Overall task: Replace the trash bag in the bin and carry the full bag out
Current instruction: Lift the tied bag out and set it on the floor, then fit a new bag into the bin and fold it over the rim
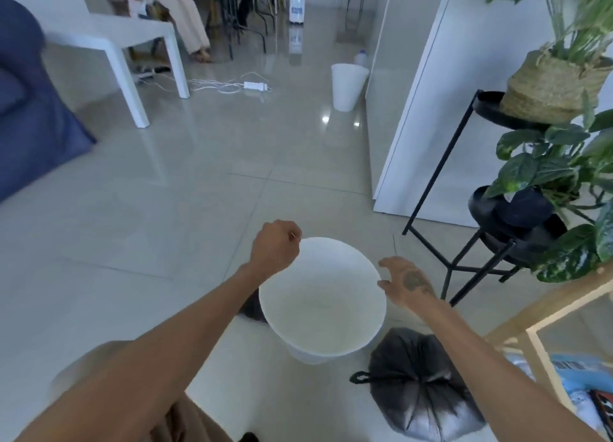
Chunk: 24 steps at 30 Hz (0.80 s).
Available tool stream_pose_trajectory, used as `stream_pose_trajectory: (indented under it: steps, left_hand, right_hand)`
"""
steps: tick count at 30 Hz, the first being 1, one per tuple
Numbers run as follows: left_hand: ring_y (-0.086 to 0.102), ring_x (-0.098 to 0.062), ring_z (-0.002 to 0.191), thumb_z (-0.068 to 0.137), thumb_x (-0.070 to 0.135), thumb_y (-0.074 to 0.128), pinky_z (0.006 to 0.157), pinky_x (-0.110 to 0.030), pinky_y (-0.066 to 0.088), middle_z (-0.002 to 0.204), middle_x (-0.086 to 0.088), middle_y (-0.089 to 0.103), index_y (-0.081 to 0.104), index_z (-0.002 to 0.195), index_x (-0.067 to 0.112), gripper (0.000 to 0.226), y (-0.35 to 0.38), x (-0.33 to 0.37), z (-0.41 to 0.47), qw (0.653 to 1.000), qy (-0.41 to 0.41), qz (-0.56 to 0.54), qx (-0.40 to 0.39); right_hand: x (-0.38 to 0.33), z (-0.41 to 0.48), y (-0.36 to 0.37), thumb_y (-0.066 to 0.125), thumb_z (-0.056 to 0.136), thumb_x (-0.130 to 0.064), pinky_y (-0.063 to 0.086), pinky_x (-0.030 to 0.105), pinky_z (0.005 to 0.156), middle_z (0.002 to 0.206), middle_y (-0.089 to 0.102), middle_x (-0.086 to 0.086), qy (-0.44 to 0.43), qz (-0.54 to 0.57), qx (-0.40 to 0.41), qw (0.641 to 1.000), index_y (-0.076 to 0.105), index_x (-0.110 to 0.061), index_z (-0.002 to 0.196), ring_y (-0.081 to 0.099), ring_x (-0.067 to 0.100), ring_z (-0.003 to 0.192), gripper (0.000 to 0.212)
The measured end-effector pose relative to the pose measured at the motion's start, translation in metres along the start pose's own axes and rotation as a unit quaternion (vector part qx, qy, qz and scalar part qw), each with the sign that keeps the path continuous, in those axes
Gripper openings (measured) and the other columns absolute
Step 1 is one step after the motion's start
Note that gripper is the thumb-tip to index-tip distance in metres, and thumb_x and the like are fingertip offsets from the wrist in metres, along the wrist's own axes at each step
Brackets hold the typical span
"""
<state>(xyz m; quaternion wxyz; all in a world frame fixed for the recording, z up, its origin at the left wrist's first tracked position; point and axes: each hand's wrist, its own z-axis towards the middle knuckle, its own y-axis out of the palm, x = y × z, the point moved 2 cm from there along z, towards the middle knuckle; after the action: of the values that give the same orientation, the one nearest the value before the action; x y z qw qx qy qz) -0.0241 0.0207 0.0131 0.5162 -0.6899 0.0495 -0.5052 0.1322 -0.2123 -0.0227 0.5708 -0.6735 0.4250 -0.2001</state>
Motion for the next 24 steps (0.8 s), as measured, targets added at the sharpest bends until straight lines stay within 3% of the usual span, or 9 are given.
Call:
stream_pose_trajectory:
  steps: [3, 8, 12, 15, 17, 20, 22, 24]
  left_hand:
    - [0.070, -0.026, 0.077, 0.089, 0.011, 0.054, 0.061, -0.023, 0.044, 0.072, 0.002, 0.069, 0.068, 0.072, 0.023, 0.025, -0.011, -0.050, 0.002, 0.996, -0.083, -0.025, 0.024]
    - [0.071, -0.026, 0.081, 0.088, 0.010, 0.054, 0.070, -0.031, 0.056, 0.085, -0.006, 0.077, 0.078, 0.086, 0.012, 0.024, 0.013, -0.115, 0.006, 0.984, -0.163, -0.065, 0.012]
    - [0.070, -0.029, 0.077, 0.088, 0.008, 0.054, 0.069, -0.035, 0.058, 0.082, -0.012, 0.075, 0.075, 0.082, 0.001, 0.023, 0.051, -0.162, 0.015, 0.967, -0.242, -0.077, -0.013]
    - [0.051, -0.019, 0.056, 0.084, 0.008, 0.054, 0.054, -0.027, 0.043, 0.065, -0.006, 0.055, 0.053, 0.064, 0.009, 0.020, 0.079, -0.187, 0.015, 0.956, -0.286, -0.056, -0.043]
    - [0.039, -0.013, 0.053, 0.083, 0.014, 0.058, 0.053, -0.023, 0.031, 0.062, -0.001, 0.043, 0.039, 0.063, 0.013, 0.029, 0.098, -0.203, 0.013, 0.948, -0.306, -0.056, -0.065]
    - [0.058, -0.023, 0.075, 0.084, 0.023, 0.062, 0.063, -0.031, 0.047, 0.085, -0.008, 0.058, 0.055, 0.089, 0.006, 0.019, 0.119, -0.221, 0.013, 0.936, -0.339, -0.048, -0.085]
    - [0.060, -0.035, 0.101, 0.086, 0.028, 0.061, 0.080, -0.043, 0.053, 0.110, -0.016, 0.059, 0.054, 0.117, 0.004, 0.040, 0.131, -0.229, 0.017, 0.936, -0.342, -0.045, -0.073]
    - [0.052, -0.040, 0.117, 0.089, 0.028, 0.059, 0.093, -0.051, 0.049, 0.125, -0.021, 0.052, 0.046, 0.132, 0.004, 0.050, 0.143, -0.236, 0.021, 0.935, -0.347, -0.024, -0.069]
  right_hand:
    - [-0.019, 0.014, 0.010, 0.052, 0.101, -0.029, 0.035, 0.034, 0.115, 0.157, 0.034, -0.003, -0.011, -0.005, 0.006, 1.000, 0.041, -0.022, 0.148, 0.040, 0.021, 0.139, 0.048]
    - [-0.028, 0.035, 0.033, 0.052, 0.101, -0.025, 0.044, 0.037, 0.106, 0.155, 0.033, -0.004, -0.027, -0.005, 0.064, 0.998, 0.049, -0.022, 0.139, 0.041, 0.020, 0.135, 0.038]
    - [-0.022, 0.050, 0.047, 0.054, 0.099, -0.017, 0.049, 0.039, 0.099, 0.148, 0.045, -0.001, -0.032, 0.025, 0.102, 0.994, 0.057, -0.016, 0.130, 0.050, 0.023, 0.125, 0.031]
    - [-0.015, 0.054, 0.054, 0.056, 0.096, -0.006, 0.054, 0.038, 0.088, 0.136, 0.058, 0.003, -0.039, 0.060, 0.145, 0.987, 0.063, -0.011, 0.125, 0.063, 0.027, 0.104, 0.030]
    - [-0.012, 0.055, 0.060, 0.058, 0.093, 0.002, 0.057, 0.038, 0.082, 0.127, 0.064, 0.005, -0.054, 0.084, 0.177, 0.979, 0.066, -0.010, 0.120, 0.067, 0.029, 0.090, 0.030]
    - [-0.010, 0.058, 0.067, 0.058, 0.091, 0.008, 0.055, 0.035, 0.084, 0.120, 0.068, 0.006, -0.067, 0.119, 0.216, 0.967, 0.067, -0.010, 0.115, 0.068, 0.030, 0.089, 0.031]
    - [-0.009, 0.062, 0.070, 0.057, 0.092, 0.009, 0.050, 0.029, 0.088, 0.120, 0.069, 0.006, -0.064, 0.143, 0.227, 0.961, 0.067, -0.010, 0.115, 0.068, 0.029, 0.096, 0.032]
    - [-0.009, 0.066, 0.071, 0.056, 0.093, 0.007, 0.046, 0.026, 0.091, 0.122, 0.068, 0.007, -0.061, 0.160, 0.227, 0.959, 0.066, -0.010, 0.117, 0.067, 0.028, 0.103, 0.031]
